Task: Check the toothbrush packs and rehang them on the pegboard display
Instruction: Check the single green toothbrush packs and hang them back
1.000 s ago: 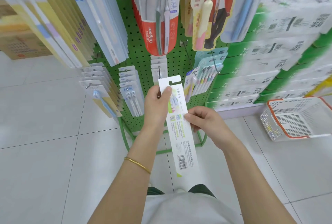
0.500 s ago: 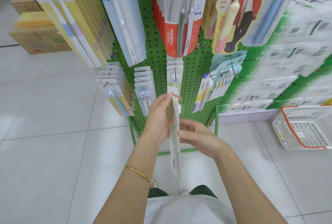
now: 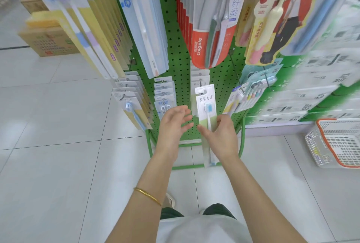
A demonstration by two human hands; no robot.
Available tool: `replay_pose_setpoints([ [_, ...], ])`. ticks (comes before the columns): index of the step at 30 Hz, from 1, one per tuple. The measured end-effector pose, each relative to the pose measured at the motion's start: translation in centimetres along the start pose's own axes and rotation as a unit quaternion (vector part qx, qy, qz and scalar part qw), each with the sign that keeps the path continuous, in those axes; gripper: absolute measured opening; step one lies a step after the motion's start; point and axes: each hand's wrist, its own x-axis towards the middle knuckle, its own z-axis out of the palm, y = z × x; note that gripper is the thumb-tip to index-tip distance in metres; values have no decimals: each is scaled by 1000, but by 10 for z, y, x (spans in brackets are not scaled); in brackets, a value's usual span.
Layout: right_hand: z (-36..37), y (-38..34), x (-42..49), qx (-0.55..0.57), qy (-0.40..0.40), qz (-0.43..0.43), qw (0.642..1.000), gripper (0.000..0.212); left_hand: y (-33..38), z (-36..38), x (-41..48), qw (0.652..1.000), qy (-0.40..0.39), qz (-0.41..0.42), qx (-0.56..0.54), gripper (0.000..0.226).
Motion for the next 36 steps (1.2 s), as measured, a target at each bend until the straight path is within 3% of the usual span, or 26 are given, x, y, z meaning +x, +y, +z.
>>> replay_pose_setpoints([
  [16, 39, -6, 27, -62, 22, -10, 998, 52, 13, 7, 10, 989, -10, 86, 123, 17],
  [21, 41, -5, 35, -74, -4, -25, 997, 55, 14, 13, 15, 982, -27, 97, 159, 16],
  [25, 27, -7, 29, -62, -7, -75, 995, 55, 11, 16, 19, 983, -27, 91, 156, 16],
  [30, -10, -33, 24, -13, 101, -205, 973, 49, 10, 23, 24, 984, -27, 92, 152, 17],
  [36, -25, -68, 69, -74, 71, -199, 975, 45, 6, 28, 25, 983, -31, 87, 156, 19],
])
